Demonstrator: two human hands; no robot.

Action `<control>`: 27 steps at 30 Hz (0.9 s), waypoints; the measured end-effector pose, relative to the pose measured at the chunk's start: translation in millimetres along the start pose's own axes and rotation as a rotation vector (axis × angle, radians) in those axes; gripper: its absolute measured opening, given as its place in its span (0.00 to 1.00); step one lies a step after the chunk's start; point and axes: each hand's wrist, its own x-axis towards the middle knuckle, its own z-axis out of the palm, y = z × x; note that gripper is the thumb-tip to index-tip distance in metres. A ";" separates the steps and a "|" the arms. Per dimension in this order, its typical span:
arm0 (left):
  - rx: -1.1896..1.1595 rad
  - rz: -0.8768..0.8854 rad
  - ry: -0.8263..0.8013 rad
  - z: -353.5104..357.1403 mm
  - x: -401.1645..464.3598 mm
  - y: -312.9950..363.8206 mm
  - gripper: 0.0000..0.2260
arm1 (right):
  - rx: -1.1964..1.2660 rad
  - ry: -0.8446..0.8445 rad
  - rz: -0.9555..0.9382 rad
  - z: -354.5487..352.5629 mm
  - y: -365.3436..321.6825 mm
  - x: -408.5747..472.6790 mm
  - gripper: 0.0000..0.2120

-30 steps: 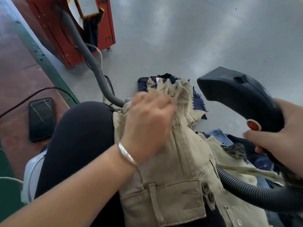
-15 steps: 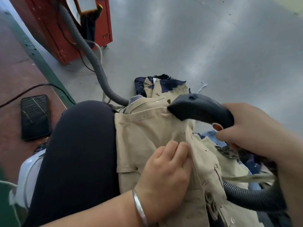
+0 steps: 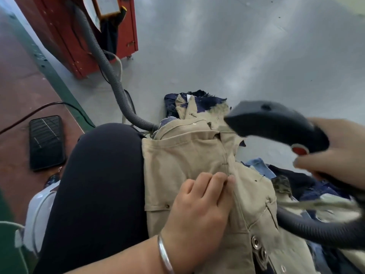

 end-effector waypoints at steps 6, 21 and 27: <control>0.066 0.100 0.017 0.5 1.0 -0.3 0.13 | 0.053 -0.202 0.029 29.6 -4.2 2.8 0.13; 0.311 -0.465 -0.249 -53.3 17.7 -70.3 0.42 | 0.266 0.179 0.179 22.8 13.6 38.8 0.09; 0.221 -0.430 -0.621 -69.3 29.6 -93.6 0.26 | 0.240 0.187 0.111 31.9 13.6 -12.6 0.12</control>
